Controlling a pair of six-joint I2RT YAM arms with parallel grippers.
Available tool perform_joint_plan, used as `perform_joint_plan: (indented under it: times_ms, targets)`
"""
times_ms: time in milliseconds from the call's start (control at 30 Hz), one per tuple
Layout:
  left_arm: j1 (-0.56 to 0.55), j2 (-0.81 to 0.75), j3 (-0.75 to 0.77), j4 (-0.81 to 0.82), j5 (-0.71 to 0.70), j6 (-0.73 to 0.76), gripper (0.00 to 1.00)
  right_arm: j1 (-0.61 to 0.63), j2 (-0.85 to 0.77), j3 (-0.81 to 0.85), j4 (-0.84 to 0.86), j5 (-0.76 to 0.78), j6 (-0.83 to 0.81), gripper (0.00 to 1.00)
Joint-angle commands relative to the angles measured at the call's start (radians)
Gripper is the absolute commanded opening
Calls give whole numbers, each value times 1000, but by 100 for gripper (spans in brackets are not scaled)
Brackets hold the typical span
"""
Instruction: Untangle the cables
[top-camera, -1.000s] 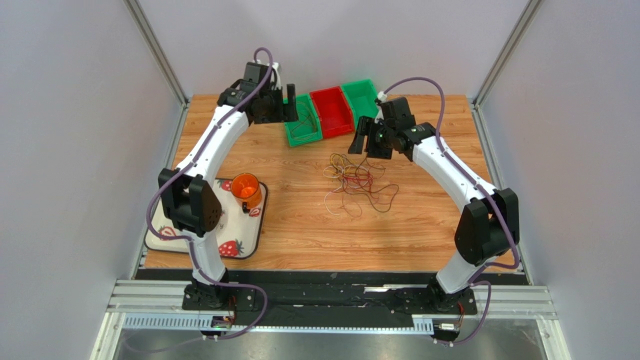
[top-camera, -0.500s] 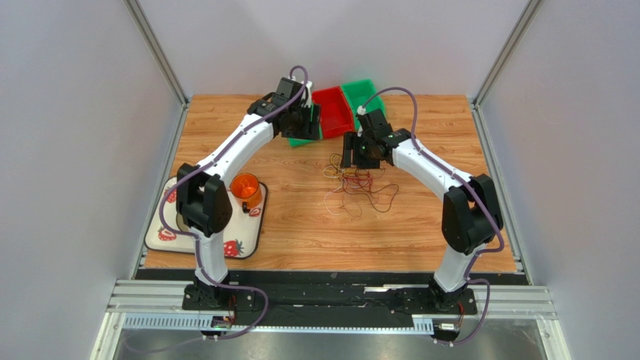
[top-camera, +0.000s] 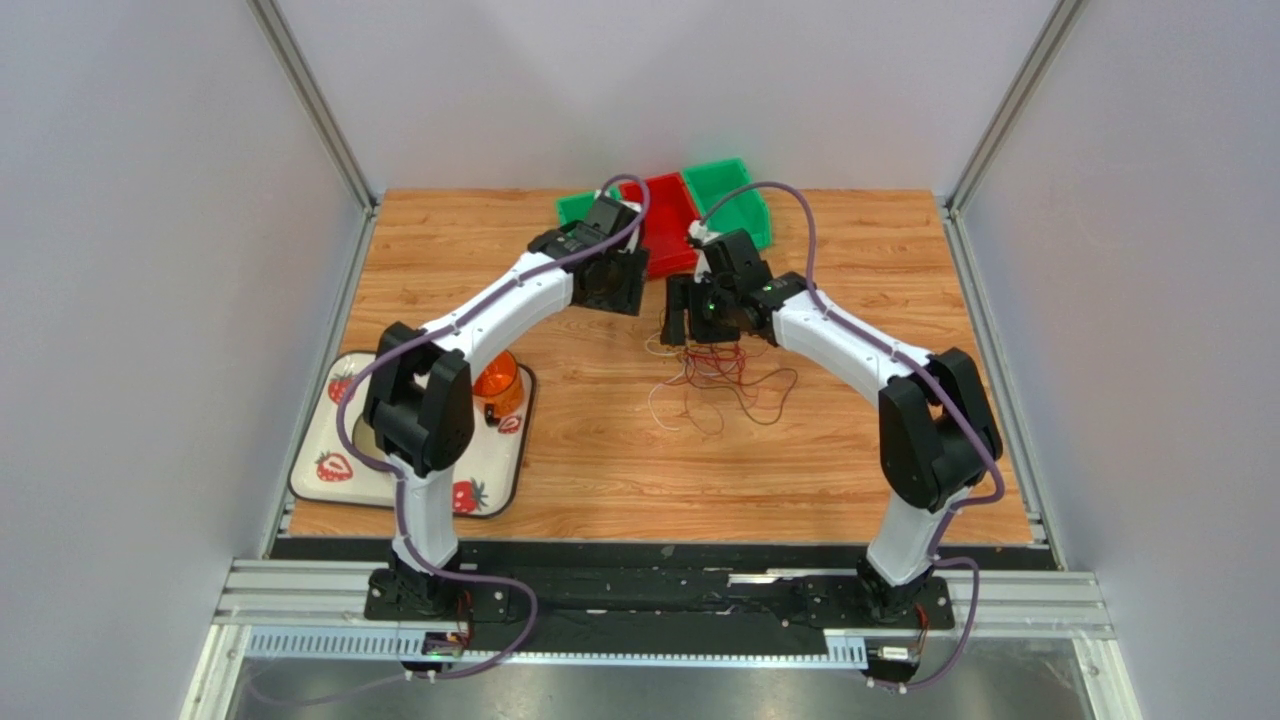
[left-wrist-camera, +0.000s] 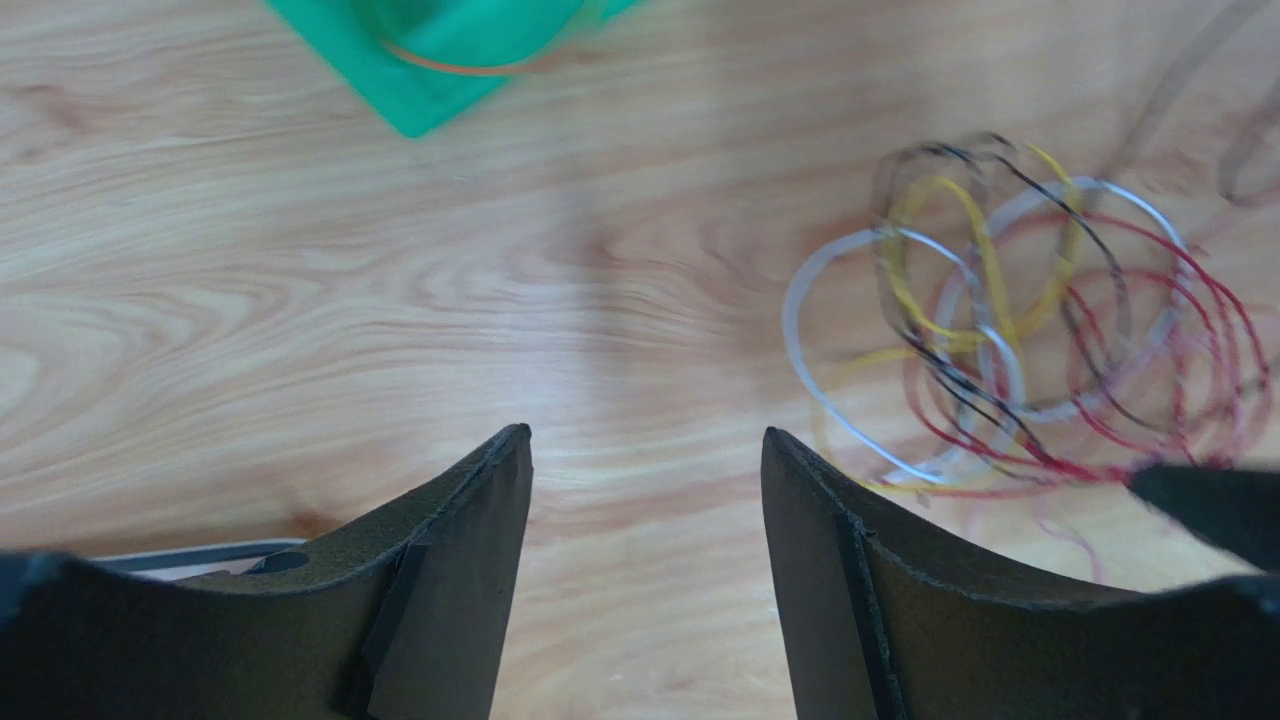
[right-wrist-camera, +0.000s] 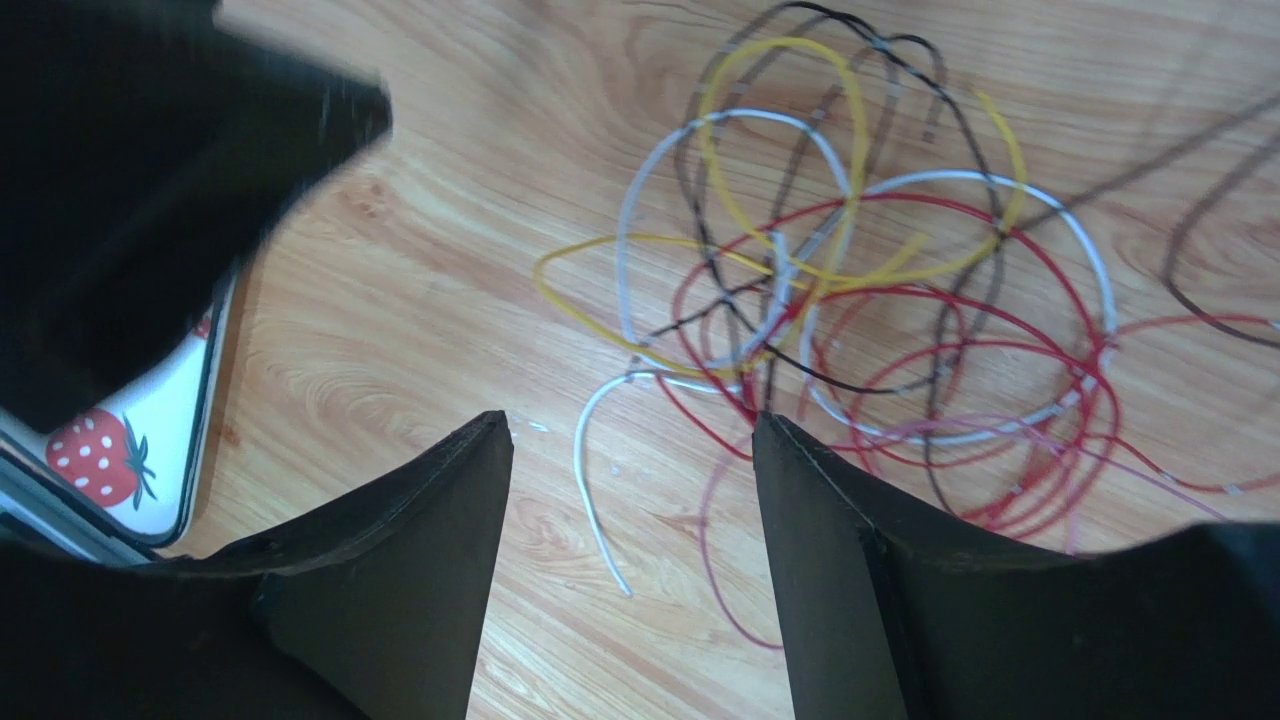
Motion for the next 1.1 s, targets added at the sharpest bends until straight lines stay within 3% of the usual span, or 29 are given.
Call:
perform_joint_plan:
  times_ms: [0,433,567,833,967,1000,1033,1067]
  targets:
    - [85,-90,26,21,-91,-15,66,51,-13,4,110,13,-52,64]
    - [139,-78,54,1,-48,-19,66,100,141,165,15,131,-156,64]
    - [140,-70,58,-2,-43,-18,66,104,153,161,24,119,-161,59]
    - [142,-59,63,-7,-43,-15,64,127,176,185,-12,159,-190,32]
    - [146,-56,63,-8,-42,-15,64,138,165,170,-20,159,-200,25]
    - [148,-53,64,-8,-40,-15,64,140,164,167,-21,192,-200,21]
    - [148,-52,64,-8,-40,-15,63,141,162,162,-21,193,-200,8]
    - [149,-50,63,-8,-42,-15,63,143,159,162,-25,193,-202,2]
